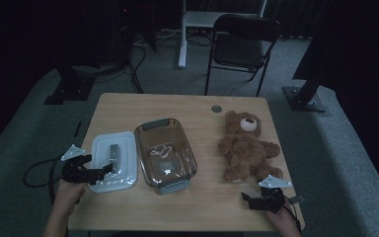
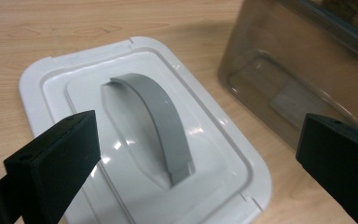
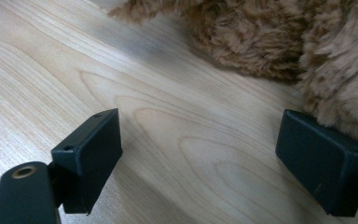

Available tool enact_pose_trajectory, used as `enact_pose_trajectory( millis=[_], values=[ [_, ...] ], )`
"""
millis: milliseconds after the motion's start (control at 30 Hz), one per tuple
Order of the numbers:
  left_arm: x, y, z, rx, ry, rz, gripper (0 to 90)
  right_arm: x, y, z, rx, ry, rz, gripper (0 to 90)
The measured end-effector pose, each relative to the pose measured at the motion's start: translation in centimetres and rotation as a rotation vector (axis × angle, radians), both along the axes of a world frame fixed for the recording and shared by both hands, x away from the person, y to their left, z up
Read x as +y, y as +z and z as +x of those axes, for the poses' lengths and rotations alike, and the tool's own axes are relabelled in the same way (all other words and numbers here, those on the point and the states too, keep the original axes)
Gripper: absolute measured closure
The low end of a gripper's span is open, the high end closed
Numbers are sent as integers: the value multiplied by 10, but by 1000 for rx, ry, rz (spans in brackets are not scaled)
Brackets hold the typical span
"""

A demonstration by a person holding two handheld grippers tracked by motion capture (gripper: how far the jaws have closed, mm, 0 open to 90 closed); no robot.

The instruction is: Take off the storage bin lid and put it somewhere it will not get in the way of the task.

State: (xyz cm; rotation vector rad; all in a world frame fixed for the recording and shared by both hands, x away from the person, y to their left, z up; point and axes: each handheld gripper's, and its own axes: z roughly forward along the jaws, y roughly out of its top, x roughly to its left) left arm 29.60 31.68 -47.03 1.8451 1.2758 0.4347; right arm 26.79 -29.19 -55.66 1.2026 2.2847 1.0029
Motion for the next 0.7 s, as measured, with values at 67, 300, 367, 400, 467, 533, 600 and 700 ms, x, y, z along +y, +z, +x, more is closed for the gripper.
enact_pose_trajectory(
  millis=[67,300,367,400,467,533,600,700],
  values=[
    [-1,-1,-6,-8,-1,6,6,0,0,0,0,1,0,134],
    [-1,-7,-26,-51,11,28,7,0,0,0,0,-3,1,133],
    [0,-10,-30,-61,16,28,7,0,0,0,0,-3,-1,133],
    [1,-11,-32,-59,17,34,7,0,0,0,0,-3,-1,133],
    [1,-13,-34,-50,20,48,7,0,0,0,0,-3,0,132],
    [5,-20,-39,-40,35,52,7,0,0,0,1,-1,-1,130],
    [7,-25,-42,-34,54,50,7,0,0,0,0,-1,-1,130],
    [10,-34,-46,-34,79,53,7,0,0,0,1,-1,-1,130]
  ],
)
